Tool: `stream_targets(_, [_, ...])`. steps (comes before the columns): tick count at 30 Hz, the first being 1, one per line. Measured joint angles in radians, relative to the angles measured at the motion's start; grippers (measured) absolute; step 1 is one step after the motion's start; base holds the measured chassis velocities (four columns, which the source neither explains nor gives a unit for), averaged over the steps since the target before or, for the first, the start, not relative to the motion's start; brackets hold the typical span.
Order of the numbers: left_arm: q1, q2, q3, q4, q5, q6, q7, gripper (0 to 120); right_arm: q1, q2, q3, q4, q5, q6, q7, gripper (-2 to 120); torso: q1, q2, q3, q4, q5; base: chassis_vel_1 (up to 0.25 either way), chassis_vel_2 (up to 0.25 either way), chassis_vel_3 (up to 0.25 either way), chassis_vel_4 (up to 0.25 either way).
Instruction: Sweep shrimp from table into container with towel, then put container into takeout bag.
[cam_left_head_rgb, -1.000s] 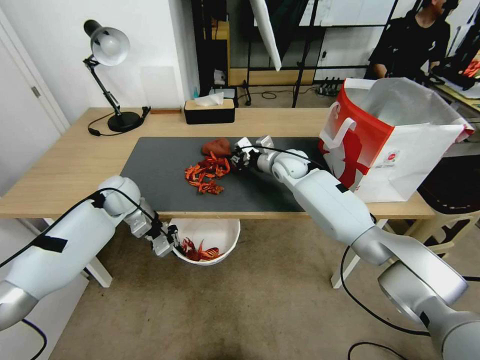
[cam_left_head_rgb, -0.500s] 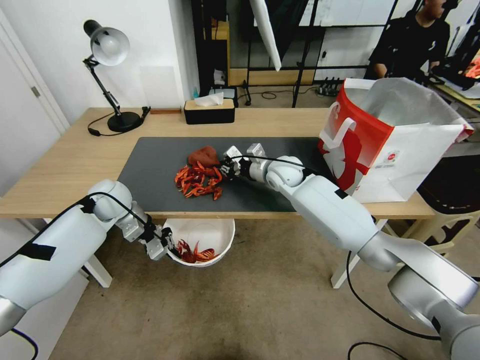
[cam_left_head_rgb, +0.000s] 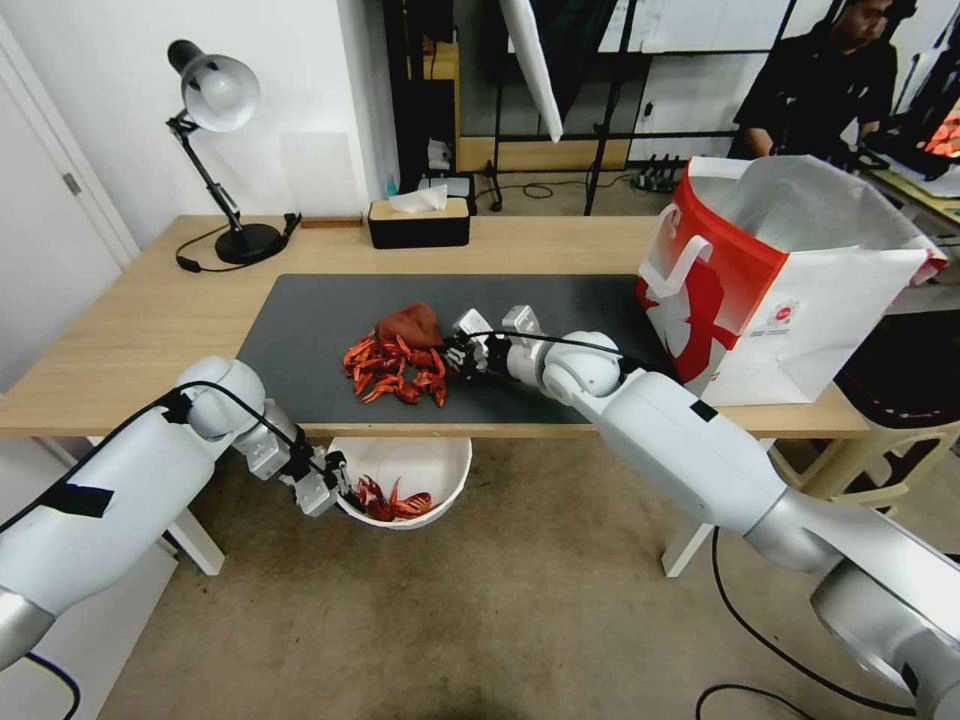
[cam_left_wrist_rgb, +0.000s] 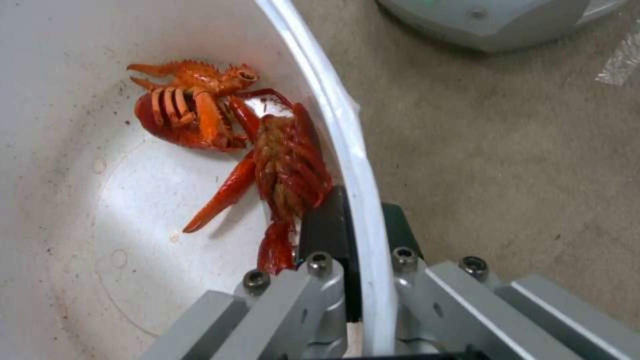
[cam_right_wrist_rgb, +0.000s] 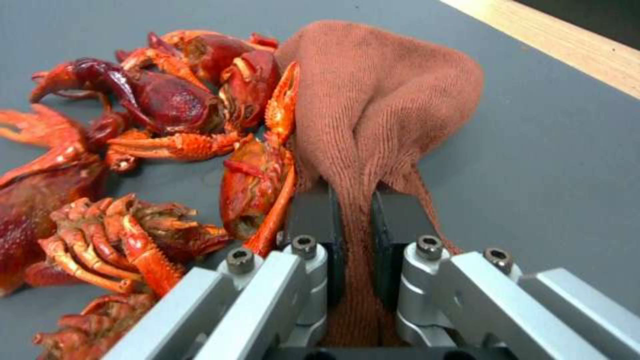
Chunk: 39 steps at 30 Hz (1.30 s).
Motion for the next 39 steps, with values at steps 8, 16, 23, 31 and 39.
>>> stream_targets(8, [0.003, -0.003, 0.001, -0.002, 0.0, 0.003, -0.002, 0, -0.025, -0.008, 0.006, 0.036, 0.002, -0.011, 0.012, 7, 0.0, 0.0, 0.0, -0.0001, 0.0, 0.0, 0.0, 0.0, 0.0])
stream_targets(16, [0.005, -0.003, 0.001, -0.003, 0.0, 0.003, -0.003, 0, -0.057, -0.017, 0.013, 0.078, 0.002, -0.023, 0.028, 7, 0.0, 0.0, 0.0, 0.0001, 0.0, 0.0, 0.0, 0.0, 0.0])
stream_targets(23, [0.005, -0.005, 0.001, 0.0, 0.0, 0.005, -0.006, 0, -0.119, -0.049, 0.043, 0.158, 0.008, -0.037, 0.046, 7, 0.0, 0.0, 0.0, 0.0002, 0.0, 0.0, 0.0, 0.0, 0.0])
stream_targets(31, [-0.003, -0.013, 0.002, 0.008, -0.001, 0.006, -0.008, 0, -0.176, -0.076, 0.08, 0.22, 0.01, -0.045, 0.059, 7, 0.0, 0.0, 0.0, -0.0001, -0.0001, 0.0, 0.0, 0.0, 0.0])
stream_targets(39, [-0.005, -0.016, 0.006, 0.009, 0.0, 0.008, -0.009, 0, -0.214, -0.097, 0.092, 0.28, 0.009, -0.061, 0.072, 7, 0.0, 0.0, 0.0, 0.0001, -0.0001, 0.0, 0.0, 0.0, 0.0])
